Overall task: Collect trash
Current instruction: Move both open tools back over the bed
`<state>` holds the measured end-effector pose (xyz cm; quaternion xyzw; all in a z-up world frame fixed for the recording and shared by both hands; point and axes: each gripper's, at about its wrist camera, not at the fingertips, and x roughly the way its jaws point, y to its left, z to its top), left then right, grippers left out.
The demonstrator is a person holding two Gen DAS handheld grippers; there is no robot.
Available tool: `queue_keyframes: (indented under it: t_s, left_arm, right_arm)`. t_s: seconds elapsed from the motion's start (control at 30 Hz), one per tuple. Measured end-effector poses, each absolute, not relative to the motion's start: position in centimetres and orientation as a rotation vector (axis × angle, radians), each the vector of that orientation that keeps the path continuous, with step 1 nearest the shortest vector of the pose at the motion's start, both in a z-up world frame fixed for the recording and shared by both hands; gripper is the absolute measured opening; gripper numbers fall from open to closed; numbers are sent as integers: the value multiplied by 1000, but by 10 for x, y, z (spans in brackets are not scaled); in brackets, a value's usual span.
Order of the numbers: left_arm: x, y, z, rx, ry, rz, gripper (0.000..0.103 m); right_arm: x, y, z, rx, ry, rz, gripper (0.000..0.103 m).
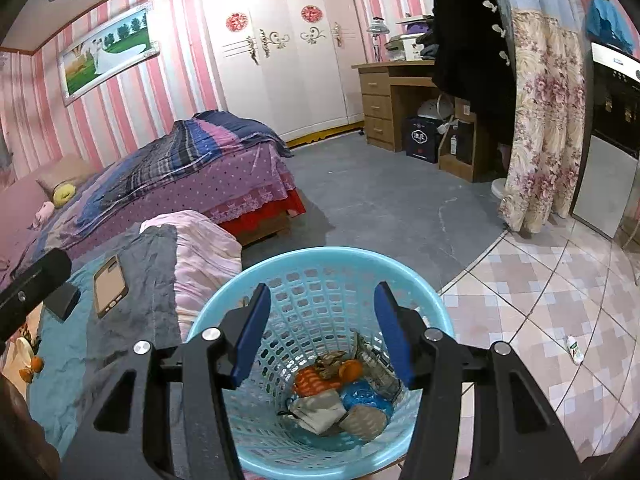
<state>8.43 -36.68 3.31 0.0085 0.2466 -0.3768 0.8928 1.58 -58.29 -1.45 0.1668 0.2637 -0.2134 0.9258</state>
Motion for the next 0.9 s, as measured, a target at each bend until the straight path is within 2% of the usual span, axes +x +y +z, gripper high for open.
queue_keyframes:
  t_s: [0.1,0.27,0.37,0.4,0.47,0.5,0.73,0.9]
  left_arm:
    - [91,-337,32,24,517,-736,46]
    - [97,-259,30,25,540,-595,58]
    - [100,-207,31,-1,547,-492,61]
    - [101,-194,32,-9,547,-467,63]
    - [101,-156,32,-20,543,-386,78]
    - [101,-143,31,-20,537,-355,80]
    - [112,-46,-2,-54,605,-166,81]
    - [124,-10,-29,-52,671,-123,81]
  right_arm:
    - [20,-574,-13,330,543,-418,54]
    - [32,-550,-7,318,552,-333,54]
    - [41,-528,-2,298,551,-256,57]
    - [43,-521,-1,292,550,-240,59]
    - [49,-502,2,297,554,-178,60]
    - [52,-494,3,304,556,-154,60]
    - [79,-409,11,247,567,-5,62]
    - [98,-335,14,188,588,112,65]
